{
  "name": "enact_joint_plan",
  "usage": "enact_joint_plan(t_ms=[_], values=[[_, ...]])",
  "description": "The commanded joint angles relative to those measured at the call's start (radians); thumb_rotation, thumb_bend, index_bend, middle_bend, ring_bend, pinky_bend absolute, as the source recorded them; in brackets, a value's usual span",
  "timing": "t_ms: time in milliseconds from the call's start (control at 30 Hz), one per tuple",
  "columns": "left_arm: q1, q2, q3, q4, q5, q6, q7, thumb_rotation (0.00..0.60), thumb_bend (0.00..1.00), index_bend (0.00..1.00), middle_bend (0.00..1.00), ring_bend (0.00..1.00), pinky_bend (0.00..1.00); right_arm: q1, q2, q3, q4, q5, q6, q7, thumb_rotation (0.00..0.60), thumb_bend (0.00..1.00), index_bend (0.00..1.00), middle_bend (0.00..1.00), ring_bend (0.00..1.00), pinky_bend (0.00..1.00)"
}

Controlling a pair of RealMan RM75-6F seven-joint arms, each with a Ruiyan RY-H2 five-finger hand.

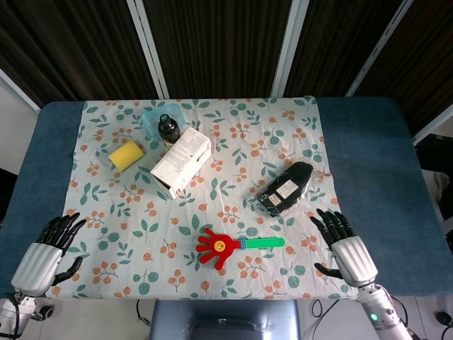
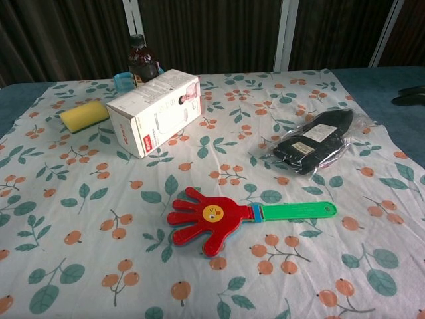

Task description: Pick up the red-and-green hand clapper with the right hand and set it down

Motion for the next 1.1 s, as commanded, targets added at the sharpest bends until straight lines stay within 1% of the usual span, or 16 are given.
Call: enact_joint_plan(t_ms=[33,133,333,433,733,933,1100], values=[[0.003,0.010,0.004,0.003,0.008,0.013,-0.020,0.600,0.37,0.00,0.00,0.00,0.09,0.116,-0.154,0.061,0.010,0.114,-0.196,-0.070,0.600,0.26,0.33,0.00,0.00,0.00],[0.005,0.013,0.005,0.006,0.011,0.020,-0.030,0.600,0.37,0.00,0.00,0.00,0.09,0.136,-0.223,0.078,0.051,0.137,-0.201,-0.097,0.600,0.31,0.40,0.00,0.00,0.00],[0.007,0.018,0.007,0.009,0.016,0.025,-0.044,0.600,0.37,0.00,0.00,0.00,0.09,0.176,-0.301,0.093,0.085,0.201,-0.250,-0.157,0.600,0.32,0.41,0.00,0.00,0.00],[0.007,0.019,0.007,0.009,0.018,0.027,-0.049,0.600,0.37,0.00,0.00,0.00,0.09,0.188,-0.328,0.091,0.105,0.212,-0.253,-0.178,0.600,0.35,0.44,0.00,0.00,0.00],[0.005,0.020,0.007,0.012,0.018,0.024,-0.054,0.600,0.37,0.00,0.00,0.00,0.09,0.223,-0.379,0.098,0.152,0.281,-0.290,-0.220,0.600,0.37,0.45,0.00,0.00,0.00],[0.006,0.019,0.006,0.013,0.017,0.025,-0.055,0.600,0.37,0.00,0.00,0.00,0.09,0.237,-0.403,0.093,0.185,0.301,-0.297,-0.217,0.600,0.40,0.50,0.00,0.00,0.00],[0.005,0.020,0.005,0.013,0.015,0.023,-0.058,0.600,0.37,0.00,0.00,0.00,0.09,0.249,-0.415,0.092,0.204,0.313,-0.303,-0.209,0.600,0.42,0.52,0.00,0.00,0.00]])
